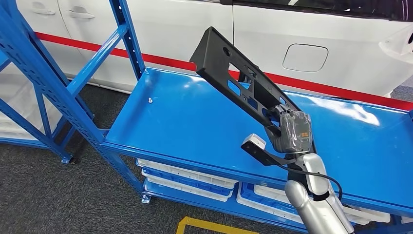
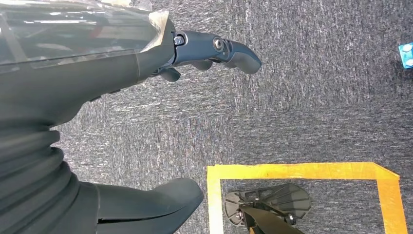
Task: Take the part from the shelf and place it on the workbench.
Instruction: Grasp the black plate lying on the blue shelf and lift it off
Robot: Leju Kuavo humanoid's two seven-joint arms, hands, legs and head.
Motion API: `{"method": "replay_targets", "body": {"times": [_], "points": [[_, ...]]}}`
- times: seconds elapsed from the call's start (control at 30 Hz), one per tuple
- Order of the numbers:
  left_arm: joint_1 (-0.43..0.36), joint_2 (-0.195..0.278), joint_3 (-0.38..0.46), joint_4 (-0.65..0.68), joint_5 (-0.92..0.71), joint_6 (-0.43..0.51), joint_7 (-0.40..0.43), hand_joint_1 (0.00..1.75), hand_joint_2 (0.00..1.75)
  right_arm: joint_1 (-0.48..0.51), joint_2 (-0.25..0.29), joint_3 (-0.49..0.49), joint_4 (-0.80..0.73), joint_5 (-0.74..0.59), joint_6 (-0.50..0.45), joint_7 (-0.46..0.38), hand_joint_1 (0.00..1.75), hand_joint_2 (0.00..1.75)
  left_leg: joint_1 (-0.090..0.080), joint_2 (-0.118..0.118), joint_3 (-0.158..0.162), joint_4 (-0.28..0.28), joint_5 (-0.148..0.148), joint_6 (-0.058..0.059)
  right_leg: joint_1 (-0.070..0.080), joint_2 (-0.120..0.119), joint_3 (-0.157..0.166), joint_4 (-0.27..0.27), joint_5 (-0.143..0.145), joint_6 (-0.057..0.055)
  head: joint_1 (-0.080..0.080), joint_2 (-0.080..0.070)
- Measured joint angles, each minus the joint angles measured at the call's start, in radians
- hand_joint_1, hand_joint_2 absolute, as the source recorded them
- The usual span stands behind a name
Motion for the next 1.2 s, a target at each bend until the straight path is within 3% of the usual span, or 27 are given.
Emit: {"method": "replay_targets", "body": {"times": [0.33,0.43,0.53,0.63,0.7,0.8,0.9,1.2], "points": [[0.0,0.0,0.0,0.0,0.0,0.0,0.0,0.0,1.75,0.004,0.003,-0.01,-0.008,-0.004,0.0,-0.002,1.75,1.75,0.0,0.0,0.0,0.0,0.0,0.0,0.0,0.0,0.0,0.0,0.0,0.0,0.0,0.0],[0.0,0.0,0.0,0.0,-0.001,0.005,0.0,0.0,1.75,0.005,0.005,-0.011,-0.01,-0.064,-0.004,-0.034,1.75,1.75,0.0,0.0,0.0,0.0,0.0,0.0,0.0,0.0,0.0,0.0,0.0,0.0,0.0,0.0],[0.001,0.0,0.001,0.0,0.0,0.016,0.004,0.0,1.75,0.013,0.01,-0.016,-0.033,-0.304,0.023,-0.145,1.75,1.75,0.0,0.0,0.0,0.0,0.0,0.0,0.0,0.0,0.0,0.0,-0.001,0.001,0.0,0.0],[0.003,0.0,0.006,0.0,0.006,0.027,0.002,0.0,1.75,0.034,0.012,-0.025,-0.104,-0.775,0.173,-0.322,1.75,1.75,0.0,0.0,0.0,0.0,-0.001,-0.001,0.0,0.0,0.0,0.0,-0.001,0.001,0.0,0.0],[0.005,0.0,0.009,0.0,0.01,0.029,-0.004,0.0,1.75,0.057,0.013,-0.029,-0.163,-1.018,0.282,-0.398,1.75,1.75,0.0,-0.001,0.0,0.0,-0.001,-0.001,0.0,0.0,0.0,0.0,-0.001,0.002,0.0,0.0],[0.007,0.001,0.014,0.0,0.017,0.024,-0.008,0.0,1.75,0.089,0.016,-0.035,-0.256,-1.185,0.402,-0.477,1.75,1.75,0.0,-0.002,0.0,0.0,-0.002,-0.002,0.0,-0.001,0.0,0.0,-0.001,0.002,0.0,0.0],[0.008,0.001,0.022,0.0,0.021,0.018,-0.018,0.0,1.75,0.118,0.028,-0.04,-0.354,-1.149,0.42,-0.535,1.75,1.75,-0.002,-0.002,0.0,0.0,-0.003,-0.002,-0.002,-0.001,0.0,-0.001,-0.002,0.002,0.0,0.0],[0.007,0.002,0.032,0.0,0.023,0.017,-0.02,0.0,1.75,0.07,0.045,-0.07,-0.517,-0.977,0.362,-0.515,1.75,1.75,-0.014,-0.002,0.0,0.002,-0.01,0.011,-0.014,-0.001,0.001,-0.003,-0.004,0.014,0.0,0.0]]}}
